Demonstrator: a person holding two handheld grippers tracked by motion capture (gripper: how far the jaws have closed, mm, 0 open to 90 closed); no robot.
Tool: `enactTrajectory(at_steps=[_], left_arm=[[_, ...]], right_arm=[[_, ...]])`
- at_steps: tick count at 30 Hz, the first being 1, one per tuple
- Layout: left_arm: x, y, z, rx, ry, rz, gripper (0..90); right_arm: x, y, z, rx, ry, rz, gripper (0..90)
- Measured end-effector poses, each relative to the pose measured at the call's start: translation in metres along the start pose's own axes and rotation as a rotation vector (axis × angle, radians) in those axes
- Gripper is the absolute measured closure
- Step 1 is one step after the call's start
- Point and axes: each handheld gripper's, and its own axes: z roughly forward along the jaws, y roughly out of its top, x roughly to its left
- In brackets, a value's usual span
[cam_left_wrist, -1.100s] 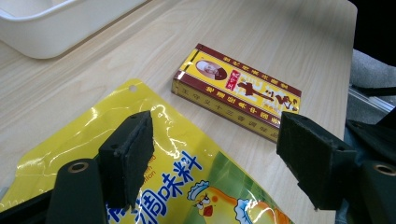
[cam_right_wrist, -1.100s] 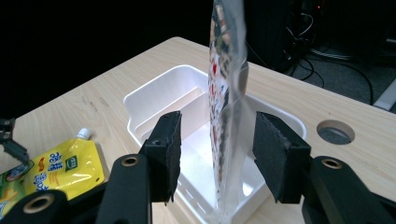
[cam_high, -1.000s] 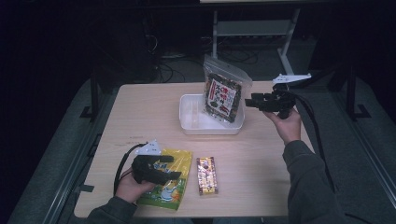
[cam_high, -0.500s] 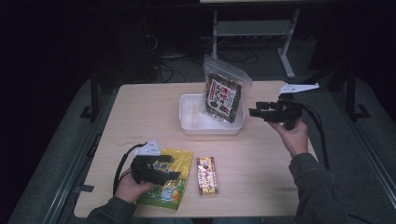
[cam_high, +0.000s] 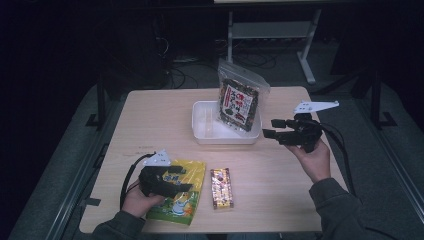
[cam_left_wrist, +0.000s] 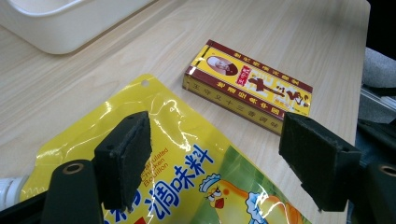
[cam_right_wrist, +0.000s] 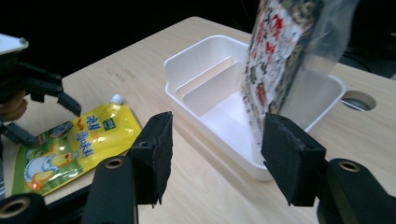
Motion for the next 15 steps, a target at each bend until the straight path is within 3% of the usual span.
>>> enactTrajectory(at_steps=[4, 15], left_arm=[[0.0, 0.0, 0.0, -0.001, 0.001, -0.001, 24.5], [-0.002, 0.0, 0.001, 0.006, 0.0, 0.006, 24.4]], right_arm=[[0.011, -0.004, -0.001, 0.013, -0.005, -0.028, 42.4], [0.03, -0.019, -0.013, 0.028, -0.026, -0.046, 41.9]])
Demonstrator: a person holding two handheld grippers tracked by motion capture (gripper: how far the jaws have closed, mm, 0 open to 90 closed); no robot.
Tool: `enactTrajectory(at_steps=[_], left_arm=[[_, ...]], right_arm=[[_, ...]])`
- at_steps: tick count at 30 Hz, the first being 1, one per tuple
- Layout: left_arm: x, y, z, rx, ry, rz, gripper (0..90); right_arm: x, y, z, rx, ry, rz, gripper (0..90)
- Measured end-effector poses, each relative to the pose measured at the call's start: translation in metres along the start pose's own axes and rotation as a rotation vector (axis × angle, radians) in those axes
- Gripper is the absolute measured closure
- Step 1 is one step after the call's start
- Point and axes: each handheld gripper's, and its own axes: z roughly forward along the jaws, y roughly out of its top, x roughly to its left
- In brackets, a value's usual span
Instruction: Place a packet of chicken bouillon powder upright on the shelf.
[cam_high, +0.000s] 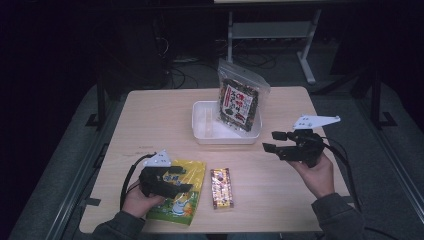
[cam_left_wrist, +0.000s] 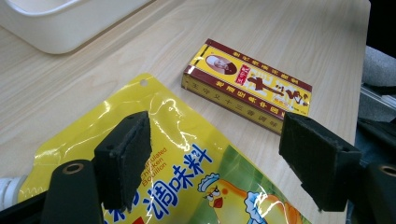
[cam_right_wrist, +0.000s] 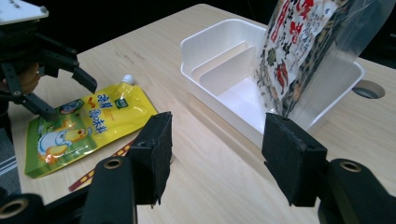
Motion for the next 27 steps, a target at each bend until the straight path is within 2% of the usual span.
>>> enactTrajectory(at_steps=[6, 15, 18, 23, 27], left_arm=[[0.0, 0.0, 0.0, -0.002, 0.001, -0.001, 24.4], [-0.001, 0.0, 0.0, 0.003, 0.001, 0.002, 24.4], [-0.001, 0.0, 0.0, 0.004, 0.0, 0.003, 24.3], [-0.002, 0.0, 0.001, 0.01, 0.0, 0.003, 24.3], [-0.002, 0.0, 0.001, 0.012, 0.002, 0.004, 24.3]], right_arm=[[0.011, -0.01, -0.008, 0.028, -0.021, -0.023, 40.7], [0.026, -0.027, -0.012, 0.035, -0.006, -0.018, 39.8], [0.032, -0.03, -0.014, 0.053, -0.017, -0.036, 39.1], [0.037, -0.038, -0.014, 0.032, 0.024, -0.005, 39.1], [0.04, -0.041, -0.006, 0.057, 0.029, -0.012, 37.0]])
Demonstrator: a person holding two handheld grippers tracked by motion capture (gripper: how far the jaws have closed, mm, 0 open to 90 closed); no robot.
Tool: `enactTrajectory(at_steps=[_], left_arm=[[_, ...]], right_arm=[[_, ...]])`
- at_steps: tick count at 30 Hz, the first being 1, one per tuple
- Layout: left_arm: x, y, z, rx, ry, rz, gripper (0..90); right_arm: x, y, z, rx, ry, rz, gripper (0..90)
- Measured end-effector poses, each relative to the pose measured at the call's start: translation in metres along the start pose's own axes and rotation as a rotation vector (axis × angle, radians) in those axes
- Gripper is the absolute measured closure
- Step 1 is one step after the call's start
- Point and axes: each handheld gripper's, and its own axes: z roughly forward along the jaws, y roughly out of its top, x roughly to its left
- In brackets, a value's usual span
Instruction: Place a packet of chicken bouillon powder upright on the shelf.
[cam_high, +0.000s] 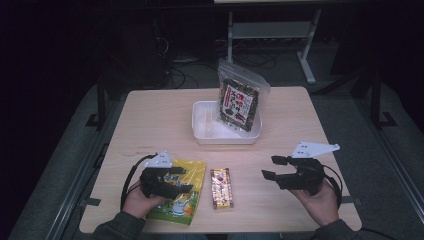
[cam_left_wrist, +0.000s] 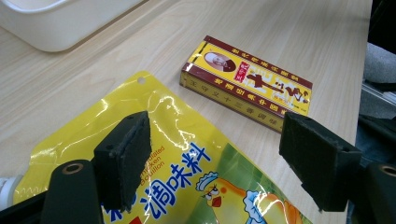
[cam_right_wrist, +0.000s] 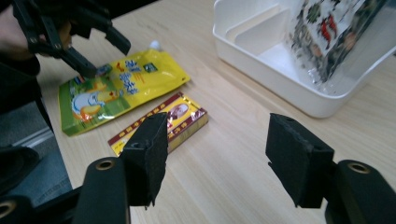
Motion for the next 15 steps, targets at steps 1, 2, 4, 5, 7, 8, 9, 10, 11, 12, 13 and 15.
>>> enactTrajectory(at_steps=[1, 2, 4, 5, 7, 8, 9, 10, 11, 12, 13, 15], left_arm=[[0.0, 0.0, 0.0, -0.001, 0.0, 0.0, 24.3], [0.0, 0.0, 0.0, -0.001, 0.001, 0.0, 24.3], [0.0, 0.0, 0.0, 0.002, 0.007, 0.001, 24.1], [0.0, -0.001, 0.0, 0.003, 0.01, 0.0, 23.9], [0.001, -0.001, 0.0, 0.005, 0.017, -0.002, 23.6], [0.001, -0.002, -0.001, 0.006, 0.019, -0.004, 23.3], [0.001, -0.002, -0.001, 0.008, 0.023, -0.001, 23.1], [0.001, -0.003, -0.002, 0.011, 0.026, -0.002, 23.0], [0.001, -0.004, -0.002, 0.016, 0.029, -0.003, 23.0], [0.001, -0.005, -0.002, 0.015, 0.032, -0.004, 23.0], [0.001, -0.006, -0.003, 0.018, 0.036, -0.003, 23.0], [0.002, -0.008, -0.005, 0.024, 0.048, -0.009, 23.3]], right_arm=[[0.001, 0.0, 0.002, 0.006, 0.004, -0.006, 37.0], [0.003, 0.001, 0.004, 0.007, 0.011, -0.007, 36.7], [0.004, 0.003, 0.008, 0.007, 0.029, -0.011, 35.5], [0.005, 0.003, 0.01, 0.008, 0.036, -0.01, 35.4], [0.006, 0.004, 0.015, 0.014, 0.052, -0.01, 34.8], [0.006, 0.004, 0.019, 0.02, 0.058, -0.011, 34.3], [0.006, 0.005, 0.022, 0.026, 0.065, -0.008, 34.1], [0.006, 0.005, 0.025, 0.033, 0.073, -0.009, 34.0], [0.007, 0.006, 0.029, 0.039, 0.078, -0.009, 33.6], [0.007, 0.007, 0.032, 0.043, 0.086, -0.008, 33.2], [0.008, 0.008, 0.036, 0.05, 0.096, -0.004, 33.2], [0.009, 0.012, 0.044, 0.061, 0.107, -0.003, 33.1]])
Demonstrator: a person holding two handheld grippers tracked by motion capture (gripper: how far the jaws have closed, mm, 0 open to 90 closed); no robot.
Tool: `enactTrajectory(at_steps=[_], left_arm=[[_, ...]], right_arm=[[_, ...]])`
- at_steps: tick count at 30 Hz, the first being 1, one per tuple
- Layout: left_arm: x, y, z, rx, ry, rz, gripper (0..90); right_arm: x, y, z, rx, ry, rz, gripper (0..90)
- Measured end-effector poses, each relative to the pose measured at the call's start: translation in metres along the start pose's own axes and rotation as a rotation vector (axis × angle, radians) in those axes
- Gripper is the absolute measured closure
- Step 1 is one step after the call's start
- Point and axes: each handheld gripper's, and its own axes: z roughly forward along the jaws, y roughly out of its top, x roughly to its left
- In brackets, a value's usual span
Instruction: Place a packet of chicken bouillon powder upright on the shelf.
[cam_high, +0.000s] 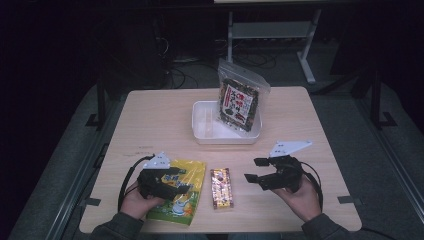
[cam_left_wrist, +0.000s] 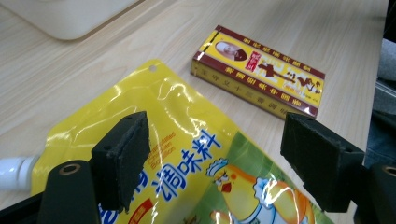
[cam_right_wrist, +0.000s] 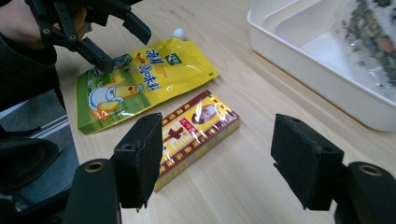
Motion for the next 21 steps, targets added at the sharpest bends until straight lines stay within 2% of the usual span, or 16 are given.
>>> enactTrajectory(at_steps=[8, 13, 21], left_arm=[[0.004, -0.012, -0.008, 0.014, 0.037, -0.024, 23.9], [0.008, -0.018, -0.011, 0.033, 0.048, -0.027, 25.0], [0.013, -0.022, -0.01, 0.043, 0.059, -0.046, 28.0]], right_arm=[[-0.002, 0.021, 0.033, 0.067, 0.043, 0.013, 31.1], [-0.002, 0.036, 0.056, 0.1, 0.091, 0.028, 30.9], [-0.002, 0.063, 0.094, 0.171, 0.128, 0.006, 32.5]])
